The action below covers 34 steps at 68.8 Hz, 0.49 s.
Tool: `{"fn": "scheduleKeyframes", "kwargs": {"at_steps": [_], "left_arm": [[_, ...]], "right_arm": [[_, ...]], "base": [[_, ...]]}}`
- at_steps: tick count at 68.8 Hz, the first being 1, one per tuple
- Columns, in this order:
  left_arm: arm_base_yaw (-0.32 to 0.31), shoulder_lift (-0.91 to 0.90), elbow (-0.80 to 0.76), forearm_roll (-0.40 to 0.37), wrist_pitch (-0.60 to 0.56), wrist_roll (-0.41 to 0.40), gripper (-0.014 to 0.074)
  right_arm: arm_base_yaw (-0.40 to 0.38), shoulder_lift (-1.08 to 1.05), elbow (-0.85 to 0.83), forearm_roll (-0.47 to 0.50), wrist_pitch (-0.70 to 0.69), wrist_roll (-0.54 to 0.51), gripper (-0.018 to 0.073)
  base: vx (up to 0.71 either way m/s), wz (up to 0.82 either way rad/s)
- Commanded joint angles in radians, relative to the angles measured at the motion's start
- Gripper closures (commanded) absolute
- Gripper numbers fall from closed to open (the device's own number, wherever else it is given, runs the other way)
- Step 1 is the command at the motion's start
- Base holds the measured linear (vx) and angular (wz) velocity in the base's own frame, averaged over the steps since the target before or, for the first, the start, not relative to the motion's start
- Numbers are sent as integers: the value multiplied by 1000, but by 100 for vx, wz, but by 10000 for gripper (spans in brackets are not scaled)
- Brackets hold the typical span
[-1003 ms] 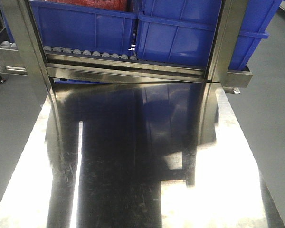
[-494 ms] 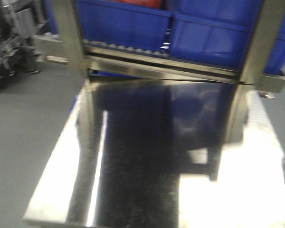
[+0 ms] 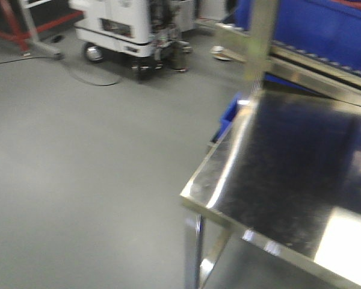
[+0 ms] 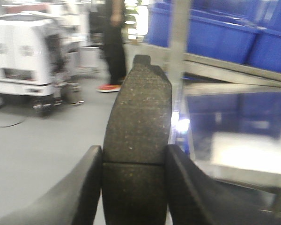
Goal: Move and align brake pads A on conveyor
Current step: 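Drive the base backward and turn away from the steel table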
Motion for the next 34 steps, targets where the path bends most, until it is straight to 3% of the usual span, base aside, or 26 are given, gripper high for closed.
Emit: {"fn": "scheduleKeyframes", "kwargs": {"at_steps": [1,34], "left_arm": [[-3,12,-24,9,-100,-3,603],[-3,12,-24,9,-100,-3,603]], "right_arm": [[-7,13,-28,5,-98,-4,561],[-7,13,-28,5,-96,-4,561]], "base": [[-22,85],[-20,76]]}}
